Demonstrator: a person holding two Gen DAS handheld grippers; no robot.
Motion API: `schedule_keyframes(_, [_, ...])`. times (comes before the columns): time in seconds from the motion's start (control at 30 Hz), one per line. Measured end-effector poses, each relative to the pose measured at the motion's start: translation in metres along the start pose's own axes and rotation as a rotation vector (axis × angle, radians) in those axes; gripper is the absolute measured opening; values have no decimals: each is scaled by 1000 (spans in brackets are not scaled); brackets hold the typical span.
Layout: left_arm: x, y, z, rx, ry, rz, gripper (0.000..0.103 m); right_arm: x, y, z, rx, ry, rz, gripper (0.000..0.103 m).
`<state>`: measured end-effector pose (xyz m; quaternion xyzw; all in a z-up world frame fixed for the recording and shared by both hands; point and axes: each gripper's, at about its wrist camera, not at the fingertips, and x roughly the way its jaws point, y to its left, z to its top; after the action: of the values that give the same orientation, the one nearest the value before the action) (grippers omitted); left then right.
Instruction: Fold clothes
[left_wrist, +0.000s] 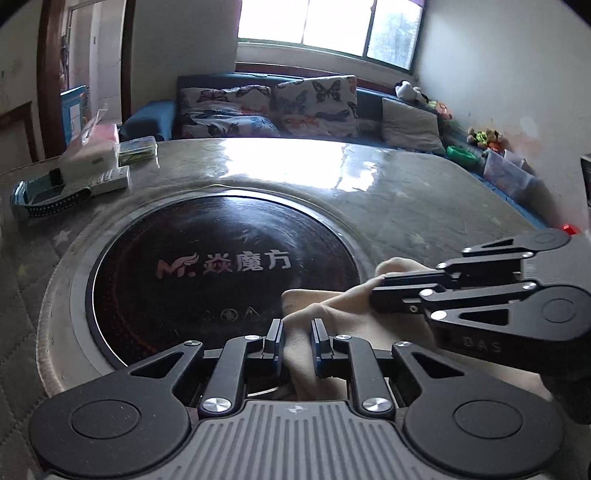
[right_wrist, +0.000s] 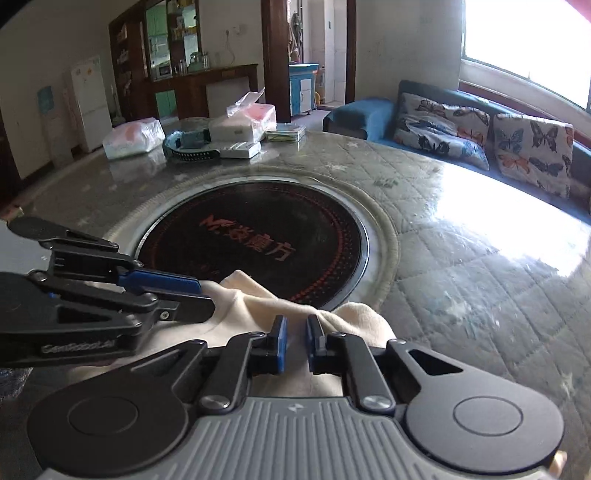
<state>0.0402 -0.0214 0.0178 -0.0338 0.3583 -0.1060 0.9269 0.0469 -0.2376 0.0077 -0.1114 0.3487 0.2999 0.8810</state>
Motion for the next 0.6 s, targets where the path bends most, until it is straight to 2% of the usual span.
schedule_keyframes(0.23, [-16,-8,2,5,-35,4,18,-43,-10,-8,0,-18,21,13])
schedule_keyframes(0.47, [-54,-49,-13,118,-101,-97,18,-90,10,-38,-72,-30,37,14])
schedule_keyframes(0.6, [-51,-65,-32,166,-70,-132,17,-95,21,-58,-69,-28,51,15])
